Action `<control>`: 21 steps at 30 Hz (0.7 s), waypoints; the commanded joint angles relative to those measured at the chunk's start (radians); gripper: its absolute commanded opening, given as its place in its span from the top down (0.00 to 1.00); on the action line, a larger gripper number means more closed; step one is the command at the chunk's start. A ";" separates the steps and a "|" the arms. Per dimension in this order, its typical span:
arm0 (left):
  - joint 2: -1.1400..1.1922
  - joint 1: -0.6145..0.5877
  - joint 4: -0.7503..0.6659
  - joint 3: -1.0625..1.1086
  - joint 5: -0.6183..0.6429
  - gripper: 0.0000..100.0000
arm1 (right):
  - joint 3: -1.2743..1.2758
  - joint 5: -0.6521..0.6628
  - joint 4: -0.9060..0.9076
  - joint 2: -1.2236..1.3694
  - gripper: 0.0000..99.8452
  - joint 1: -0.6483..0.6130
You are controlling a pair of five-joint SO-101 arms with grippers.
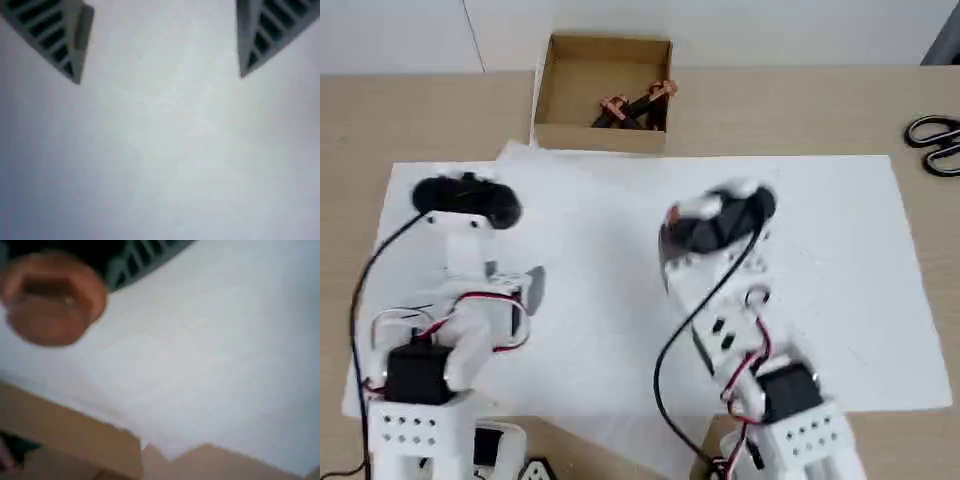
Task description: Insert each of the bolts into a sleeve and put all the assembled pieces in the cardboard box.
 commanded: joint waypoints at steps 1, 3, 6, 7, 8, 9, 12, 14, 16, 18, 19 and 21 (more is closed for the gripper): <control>-0.009 -0.057 0.005 -0.068 -0.017 0.80 | -0.302 0.012 -0.079 0.289 1.00 0.047; -0.009 -0.084 0.006 -0.081 -0.017 0.80 | -0.400 0.012 -0.163 0.458 1.00 0.070; -0.009 -0.114 0.008 -0.079 -0.017 0.80 | -0.537 0.011 -0.311 0.694 1.00 0.094; -0.009 -0.123 0.008 -0.077 -0.017 0.80 | -0.585 0.012 -0.354 0.769 1.00 0.096; -0.009 -0.133 0.009 -0.076 -0.017 0.80 | -0.632 0.012 -0.400 0.840 1.00 0.096; -0.009 -0.141 0.018 -0.077 -0.017 0.80 | -0.680 0.012 -0.440 0.905 1.00 0.096; -0.009 -0.152 0.040 -0.076 -0.018 0.80 | -0.827 0.012 -0.535 1.089 1.00 0.094; -0.009 -0.152 0.057 -0.076 -0.018 0.80 | -0.928 0.011 -0.585 1.207 1.00 0.094; -0.009 -0.152 0.058 -0.076 -0.018 0.80 | -1.025 0.011 -0.628 1.323 1.00 0.094; -0.009 -0.152 0.058 -0.076 -0.018 0.80 | -1.112 0.009 -0.673 1.438 1.00 0.094; -0.009 -0.152 0.058 -0.076 -0.018 0.80 | -1.155 0.009 -0.697 1.494 1.00 0.094; -0.009 -0.152 0.057 -0.076 -0.018 0.80 | -1.237 0.012 -0.743 1.606 1.00 0.096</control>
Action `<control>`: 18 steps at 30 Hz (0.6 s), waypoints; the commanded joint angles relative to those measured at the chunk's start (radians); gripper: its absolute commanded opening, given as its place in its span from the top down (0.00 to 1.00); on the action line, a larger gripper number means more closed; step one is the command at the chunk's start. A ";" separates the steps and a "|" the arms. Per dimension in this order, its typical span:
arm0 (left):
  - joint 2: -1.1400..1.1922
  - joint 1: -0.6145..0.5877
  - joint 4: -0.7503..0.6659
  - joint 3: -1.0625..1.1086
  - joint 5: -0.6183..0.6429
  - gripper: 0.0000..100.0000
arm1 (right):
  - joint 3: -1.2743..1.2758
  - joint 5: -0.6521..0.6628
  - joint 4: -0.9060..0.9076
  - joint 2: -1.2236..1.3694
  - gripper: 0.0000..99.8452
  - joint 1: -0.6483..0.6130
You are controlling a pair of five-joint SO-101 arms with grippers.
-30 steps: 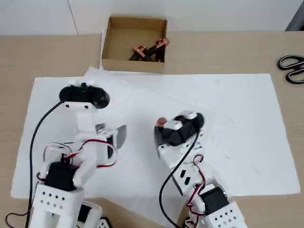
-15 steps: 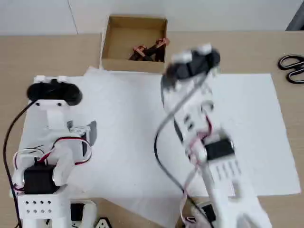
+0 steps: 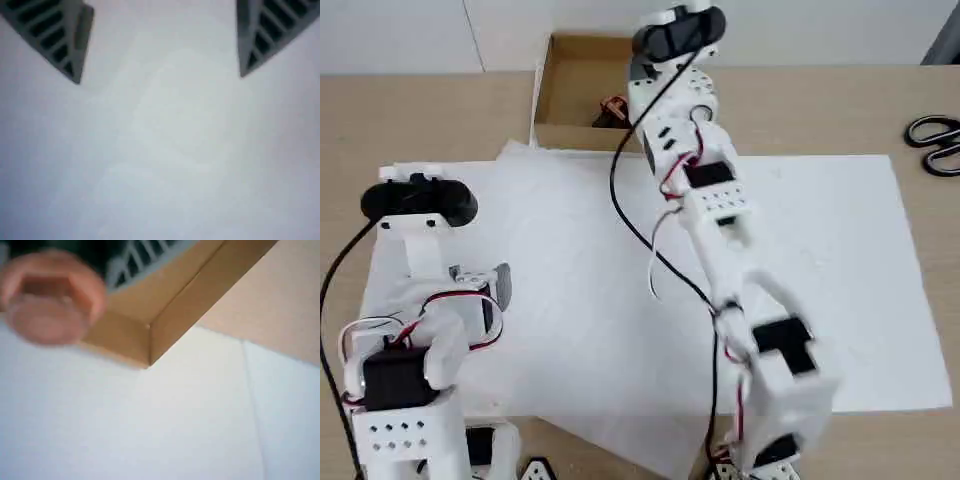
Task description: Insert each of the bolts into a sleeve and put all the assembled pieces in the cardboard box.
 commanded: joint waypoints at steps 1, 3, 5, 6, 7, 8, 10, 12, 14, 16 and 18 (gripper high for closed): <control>-0.009 -0.005 0.003 -0.041 -0.006 0.80 | -0.207 0.012 -0.093 0.157 1.00 0.010; -0.009 -0.005 0.003 -0.041 -0.006 0.80 | -0.285 0.012 -0.105 0.262 1.00 0.010; -0.009 -0.005 0.003 -0.039 -0.006 0.80 | -0.356 0.012 -0.104 0.355 1.00 0.010; -0.009 -0.005 0.003 -0.039 -0.006 0.80 | -0.385 0.012 -0.104 0.397 0.99 0.010; -0.009 -0.005 0.003 -0.039 -0.006 0.80 | -0.410 0.012 -0.104 0.433 0.99 0.010; -0.009 -0.005 0.003 -0.039 -0.006 0.80 | -0.431 0.012 -0.104 0.467 0.99 0.010; -0.009 -0.005 0.003 -0.039 -0.006 0.80 | -0.460 0.012 -0.104 0.510 0.99 0.010; -0.009 -0.005 0.003 -0.039 -0.006 0.80 | -0.471 0.014 -0.102 0.533 0.95 0.012; -0.009 -0.005 0.003 -0.039 -0.006 0.80 | -0.471 0.014 -0.101 0.538 0.88 0.012; -0.009 -0.005 0.003 -0.039 -0.006 0.80 | -0.473 0.014 -0.074 0.539 0.82 0.012; -0.009 -0.005 0.003 -0.038 -0.006 0.80 | -0.476 0.014 -0.039 0.538 0.81 0.012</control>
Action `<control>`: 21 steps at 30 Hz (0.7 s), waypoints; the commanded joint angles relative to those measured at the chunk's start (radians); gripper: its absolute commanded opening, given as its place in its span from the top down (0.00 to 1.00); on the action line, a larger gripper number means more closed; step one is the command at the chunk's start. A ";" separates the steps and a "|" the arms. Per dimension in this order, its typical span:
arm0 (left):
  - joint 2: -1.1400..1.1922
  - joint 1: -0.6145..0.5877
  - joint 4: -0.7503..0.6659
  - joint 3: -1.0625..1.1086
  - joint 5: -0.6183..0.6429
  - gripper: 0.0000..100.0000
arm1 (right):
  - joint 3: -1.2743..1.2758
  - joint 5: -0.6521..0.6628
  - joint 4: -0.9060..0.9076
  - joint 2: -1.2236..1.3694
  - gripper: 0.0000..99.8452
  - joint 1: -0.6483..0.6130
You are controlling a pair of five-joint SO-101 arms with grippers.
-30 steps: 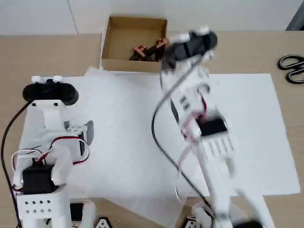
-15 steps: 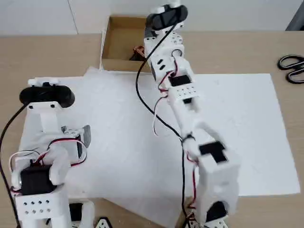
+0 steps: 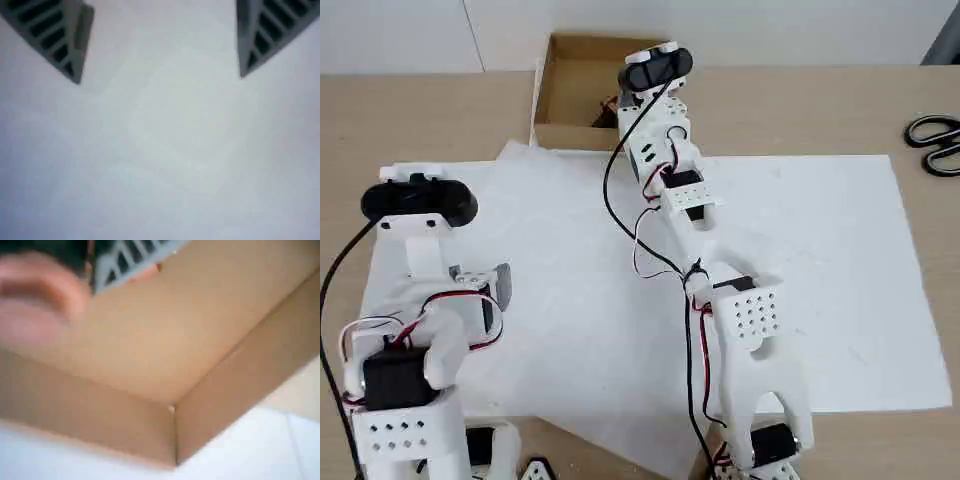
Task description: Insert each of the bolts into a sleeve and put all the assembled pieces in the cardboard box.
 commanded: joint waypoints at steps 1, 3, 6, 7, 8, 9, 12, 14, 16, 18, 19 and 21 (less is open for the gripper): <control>-0.009 -0.005 0.003 -0.038 -0.006 0.80 | -0.068 0.009 0.022 -0.019 0.81 0.012; -0.009 -0.005 0.003 -0.038 -0.006 0.80 | -0.068 0.009 0.022 -0.019 0.81 0.015; -0.009 -0.005 0.005 -0.038 -0.006 0.80 | -0.068 0.009 0.022 -0.019 0.81 0.022; -0.009 -0.005 0.005 -0.038 -0.006 0.80 | -0.068 0.009 0.022 -0.019 0.81 0.024; -0.009 -0.005 0.011 -0.038 -0.006 0.80 | -0.068 0.009 0.022 -0.019 0.81 0.028; -0.009 -0.003 0.015 -0.038 -0.006 0.80 | -0.068 0.009 0.024 -0.021 0.81 0.035; -0.009 -0.003 0.017 -0.041 -0.006 0.80 | -0.066 0.009 0.033 -0.059 0.81 0.047; -0.009 -0.003 0.012 -0.047 -0.006 0.80 | -0.066 0.009 0.073 -0.113 0.81 0.059; -0.009 -0.002 0.011 -0.050 -0.006 0.80 | -0.066 0.008 0.142 -0.188 0.81 0.068; -0.009 -0.005 0.014 -0.064 -0.003 0.80 | -0.064 0.006 0.228 -0.272 0.81 0.071; -0.009 -0.005 0.015 -0.073 -0.002 0.80 | -0.063 0.006 0.274 -0.315 0.81 0.071; -0.009 -0.005 0.025 -0.105 -0.002 0.80 | -0.061 0.006 0.383 -0.400 0.81 0.073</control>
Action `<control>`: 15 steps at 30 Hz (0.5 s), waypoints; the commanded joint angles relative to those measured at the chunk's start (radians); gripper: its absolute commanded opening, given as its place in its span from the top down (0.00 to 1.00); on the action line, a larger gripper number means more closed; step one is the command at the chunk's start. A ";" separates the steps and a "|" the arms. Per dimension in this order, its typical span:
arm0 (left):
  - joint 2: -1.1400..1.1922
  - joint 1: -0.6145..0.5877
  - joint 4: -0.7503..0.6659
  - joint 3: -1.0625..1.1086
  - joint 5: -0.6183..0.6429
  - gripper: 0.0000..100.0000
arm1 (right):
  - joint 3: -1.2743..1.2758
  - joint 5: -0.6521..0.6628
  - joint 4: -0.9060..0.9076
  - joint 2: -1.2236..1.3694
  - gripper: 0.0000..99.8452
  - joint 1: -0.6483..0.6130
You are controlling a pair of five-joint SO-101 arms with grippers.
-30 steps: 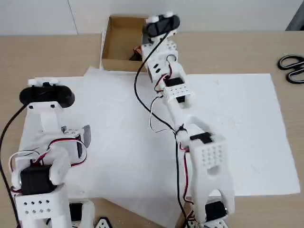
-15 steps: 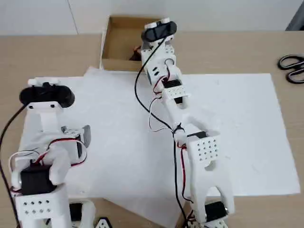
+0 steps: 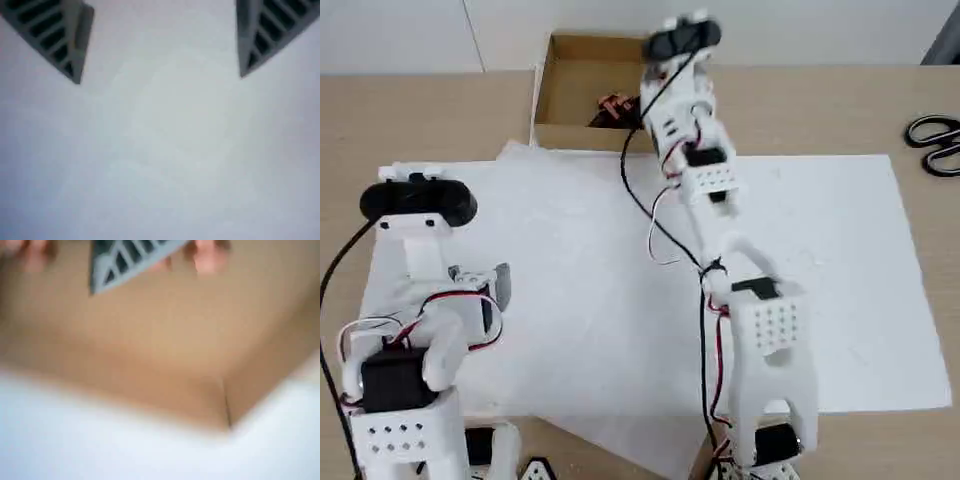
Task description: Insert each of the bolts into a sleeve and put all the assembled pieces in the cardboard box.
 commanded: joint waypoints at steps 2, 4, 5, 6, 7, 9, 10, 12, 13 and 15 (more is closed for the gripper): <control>-0.009 -0.005 0.029 -0.110 -0.002 0.80 | -0.049 0.005 0.242 -0.271 0.81 0.012; -0.009 -0.005 0.034 -0.143 -0.005 0.80 | -0.049 0.005 0.357 -0.369 0.81 0.012; -0.009 -0.005 0.034 -0.153 -0.005 0.80 | -0.049 0.005 0.417 -0.418 0.81 0.010; -0.009 -0.005 0.034 -0.163 -0.005 0.80 | -0.049 0.005 0.473 -0.470 0.81 0.010; -0.009 -0.005 0.034 -0.166 -0.005 0.80 | -0.049 0.005 0.535 -0.522 0.81 0.008; -0.009 -0.005 0.034 -0.168 -0.005 0.80 | -0.049 0.005 0.656 -0.625 0.81 0.010; -0.009 -0.005 0.034 -0.168 -0.005 0.80 | -0.049 0.005 0.716 -0.676 0.81 0.010; -0.011 -0.005 0.034 -0.168 -0.006 0.80 | -0.049 0.005 0.825 -0.780 0.81 0.007; -0.012 -0.005 0.034 -0.170 -0.006 0.80 | -0.049 0.005 0.869 -0.832 0.81 0.005; -0.040 -0.005 0.031 -0.168 -0.006 0.80 | -0.049 0.005 0.940 -0.924 0.81 0.005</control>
